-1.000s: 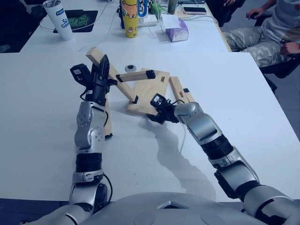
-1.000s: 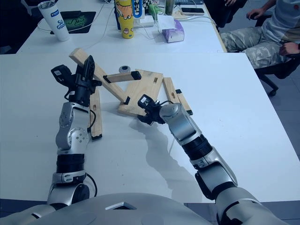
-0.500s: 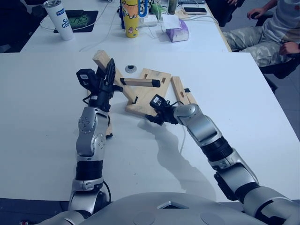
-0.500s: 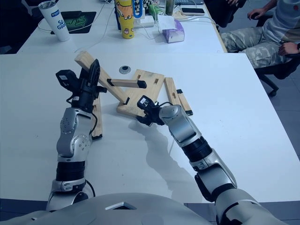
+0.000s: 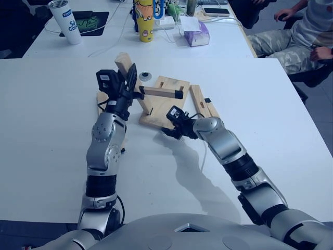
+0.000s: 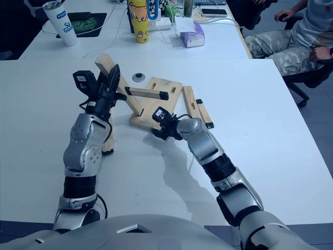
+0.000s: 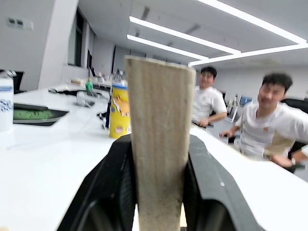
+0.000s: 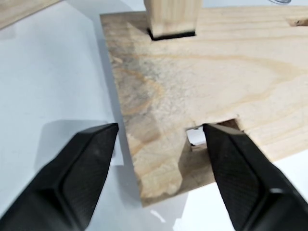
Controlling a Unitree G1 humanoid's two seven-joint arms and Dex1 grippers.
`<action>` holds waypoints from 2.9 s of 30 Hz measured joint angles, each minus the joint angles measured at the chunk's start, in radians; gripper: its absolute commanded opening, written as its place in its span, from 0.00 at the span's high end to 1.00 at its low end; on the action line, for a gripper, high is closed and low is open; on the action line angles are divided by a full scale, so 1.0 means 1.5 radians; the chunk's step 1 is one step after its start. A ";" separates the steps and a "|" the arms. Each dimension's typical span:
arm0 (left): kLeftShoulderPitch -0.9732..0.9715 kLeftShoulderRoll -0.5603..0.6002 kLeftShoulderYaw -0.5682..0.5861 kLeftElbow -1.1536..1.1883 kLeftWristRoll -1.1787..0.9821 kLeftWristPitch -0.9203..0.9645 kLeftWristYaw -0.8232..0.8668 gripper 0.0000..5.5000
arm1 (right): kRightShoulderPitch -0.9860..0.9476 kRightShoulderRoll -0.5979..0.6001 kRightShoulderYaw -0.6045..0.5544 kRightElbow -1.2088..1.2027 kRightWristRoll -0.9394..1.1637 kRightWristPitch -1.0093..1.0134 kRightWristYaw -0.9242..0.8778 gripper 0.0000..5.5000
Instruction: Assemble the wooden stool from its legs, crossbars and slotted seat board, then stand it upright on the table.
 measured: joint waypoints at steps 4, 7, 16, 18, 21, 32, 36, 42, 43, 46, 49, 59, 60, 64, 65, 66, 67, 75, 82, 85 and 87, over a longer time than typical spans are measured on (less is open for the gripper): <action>0.009 -0.001 0.001 0.000 0.003 -0.008 0.000 0.81 | 0.008 0.007 -0.012 0.004 0.008 -0.011 -0.010 0.40; 0.027 -0.007 0.001 -0.005 0.005 -0.026 -0.001 0.73 | 0.008 0.017 -0.019 0.007 0.014 -0.021 -0.014 0.40; 0.060 -0.029 0.023 0.005 0.004 -0.030 0.002 0.49 | 0.008 0.032 -0.025 0.013 0.018 -0.037 -0.015 0.40; 0.047 -0.030 0.035 -0.015 0.004 -0.041 0.009 0.44 | 0.008 0.032 -0.025 0.016 0.018 -0.037 -0.015 0.40; 0.026 -0.033 0.047 -0.042 0.002 -0.054 0.012 0.38 | 0.008 0.032 -0.026 0.019 0.018 -0.040 -0.015 0.40; -0.058 -0.036 0.122 -0.184 -0.051 -0.057 0.069 0.38 | 0.008 0.030 -0.034 0.019 0.018 -0.049 -0.016 0.40; -0.094 -0.002 0.190 -0.243 -0.099 -0.024 0.102 0.38 | 0.010 0.023 -0.039 0.013 0.018 -0.060 -0.016 0.40; 0.087 0.084 0.228 -0.180 -0.087 0.168 0.097 0.38 | 0.043 0.002 -0.075 -0.044 0.040 -0.082 -0.013 0.40; 0.126 0.094 0.219 -0.166 -0.078 0.194 0.087 0.38 | 0.048 -0.004 -0.084 -0.053 0.043 -0.082 -0.013 0.40; 0.222 0.113 0.204 -0.143 -0.064 0.243 0.060 0.38 | 0.060 -0.021 -0.112 -0.068 0.053 -0.088 -0.013 0.40; 0.271 0.139 0.189 -0.142 -0.056 0.269 0.028 0.38 | 0.084 -0.023 -0.170 -0.082 0.077 -0.144 -0.029 0.40; 0.259 0.130 0.160 -0.139 -0.052 0.285 0.011 0.38 | 0.177 -0.013 -0.319 -0.024 0.044 -0.313 -0.218 0.46; 0.257 0.131 0.158 -0.130 -0.050 0.286 0.009 0.38 | 0.177 -0.004 -0.326 -0.015 0.044 -0.329 -0.238 0.48; 0.252 0.134 0.152 -0.083 -0.041 0.283 -0.007 0.38 | 0.174 0.019 -0.331 0.002 0.044 -0.356 -0.268 0.60; 0.248 0.137 0.148 -0.075 -0.039 0.281 -0.012 0.38 | 0.173 0.022 -0.330 0.006 0.044 -0.359 -0.272 0.63; 0.246 0.140 0.145 -0.067 -0.036 0.278 -0.017 0.38 | 0.172 0.024 -0.330 0.008 0.043 -0.361 -0.276 0.65; 0.243 0.141 0.141 -0.063 -0.035 0.277 -0.022 0.38 | 0.172 0.026 -0.330 0.010 0.043 -0.363 -0.279 0.68; 0.238 0.164 0.138 -0.032 -0.019 0.276 -0.037 0.38 | 0.167 0.034 -0.326 0.017 0.042 -0.369 -0.290 0.69; 0.235 0.195 0.157 -0.003 0.005 0.258 -0.046 0.38 | 0.156 0.034 -0.324 0.021 0.040 -0.371 -0.290 0.69; 0.231 0.195 0.151 0.001 0.007 0.252 -0.050 0.43 | 0.156 0.034 -0.324 0.023 0.040 -0.371 -0.290 0.70; 0.231 0.194 0.146 0.004 0.007 0.245 -0.056 0.48 | 0.155 0.033 -0.324 0.025 0.040 -0.371 -0.290 0.70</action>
